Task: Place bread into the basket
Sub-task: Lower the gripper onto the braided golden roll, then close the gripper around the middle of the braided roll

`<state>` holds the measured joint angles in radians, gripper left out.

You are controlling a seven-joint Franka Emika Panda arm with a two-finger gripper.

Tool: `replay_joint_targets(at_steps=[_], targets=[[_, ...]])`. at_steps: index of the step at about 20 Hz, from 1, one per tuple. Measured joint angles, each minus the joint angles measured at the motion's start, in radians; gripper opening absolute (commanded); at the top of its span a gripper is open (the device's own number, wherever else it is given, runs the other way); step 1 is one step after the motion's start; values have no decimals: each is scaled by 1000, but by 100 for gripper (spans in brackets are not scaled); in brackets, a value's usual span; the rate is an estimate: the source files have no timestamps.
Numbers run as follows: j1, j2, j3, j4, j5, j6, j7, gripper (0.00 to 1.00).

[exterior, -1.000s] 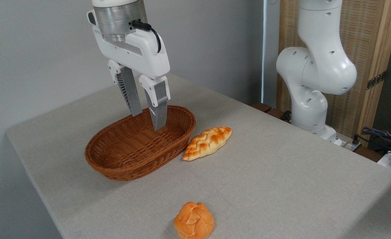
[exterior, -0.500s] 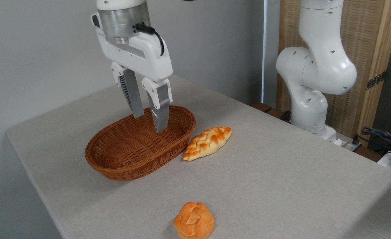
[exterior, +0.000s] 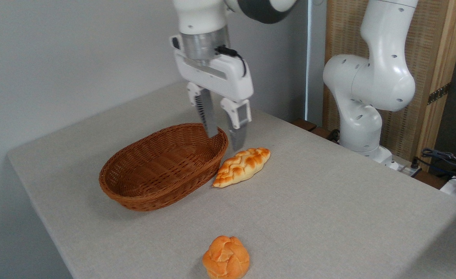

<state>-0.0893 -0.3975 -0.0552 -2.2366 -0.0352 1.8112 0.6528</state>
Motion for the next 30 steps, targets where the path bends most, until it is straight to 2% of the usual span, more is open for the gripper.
replay_joint_targets(at_steps=[4, 14, 19, 30], targets=[[-17, -73, 1, -113, 0, 8, 80, 100], [-87, -78, 0, -226, -1, 21, 152, 100], [-99, -78, 0, -256, -1, 69, 191, 100], [-107, -77, 0, -336, -1, 215, 195, 100]])
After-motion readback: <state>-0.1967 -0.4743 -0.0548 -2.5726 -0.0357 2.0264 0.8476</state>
